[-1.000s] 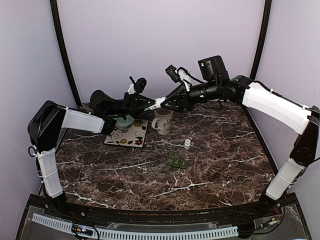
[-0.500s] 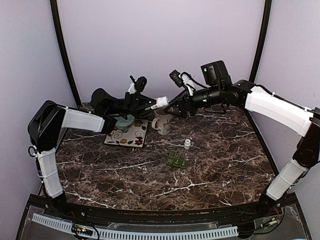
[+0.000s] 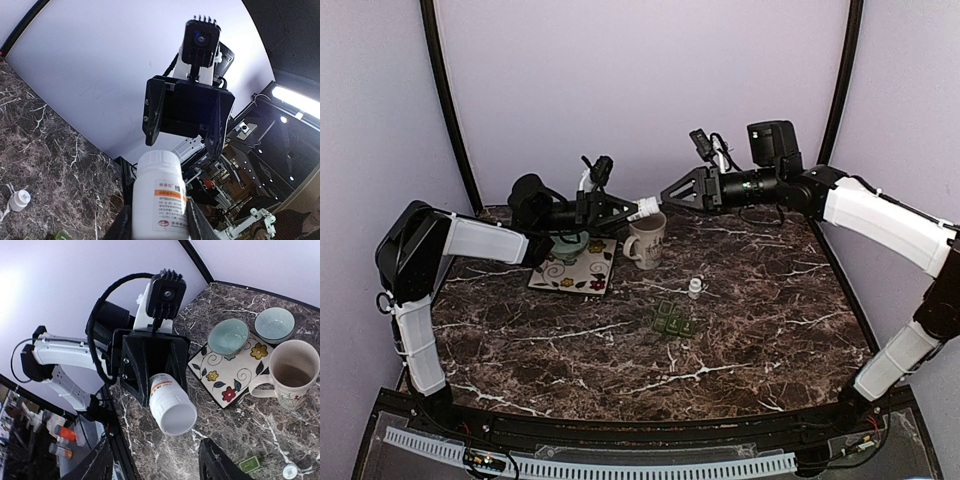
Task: Sort the pills into containers
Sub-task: Unscrew the lid of the pill bottle.
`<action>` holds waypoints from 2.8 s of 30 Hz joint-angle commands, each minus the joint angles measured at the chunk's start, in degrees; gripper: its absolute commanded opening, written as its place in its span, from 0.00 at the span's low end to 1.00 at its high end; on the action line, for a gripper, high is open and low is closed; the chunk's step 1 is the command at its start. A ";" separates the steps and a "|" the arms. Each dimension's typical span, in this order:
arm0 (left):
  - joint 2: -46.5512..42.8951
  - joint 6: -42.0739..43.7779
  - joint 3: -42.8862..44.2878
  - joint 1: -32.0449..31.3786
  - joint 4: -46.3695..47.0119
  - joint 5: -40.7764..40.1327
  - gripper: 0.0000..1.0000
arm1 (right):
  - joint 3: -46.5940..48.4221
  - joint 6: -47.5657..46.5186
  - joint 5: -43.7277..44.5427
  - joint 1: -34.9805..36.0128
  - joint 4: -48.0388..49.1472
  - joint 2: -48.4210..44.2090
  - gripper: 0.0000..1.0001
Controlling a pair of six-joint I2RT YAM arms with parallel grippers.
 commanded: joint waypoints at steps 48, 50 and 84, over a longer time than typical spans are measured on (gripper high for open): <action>-0.50 3.36 3.93 -0.02 -0.88 0.73 0.00 | 10.51 12.74 -11.76 -2.75 -1.21 12.12 0.00; 0.45 -1.12 4.44 -0.01 3.20 0.93 0.00 | 10.40 7.38 -11.67 -2.68 -1.36 11.57 0.00; 2.60 -18.48 6.72 -0.44 15.79 4.58 0.00 | 3.55 -23.23 1.65 0.23 3.06 4.12 0.22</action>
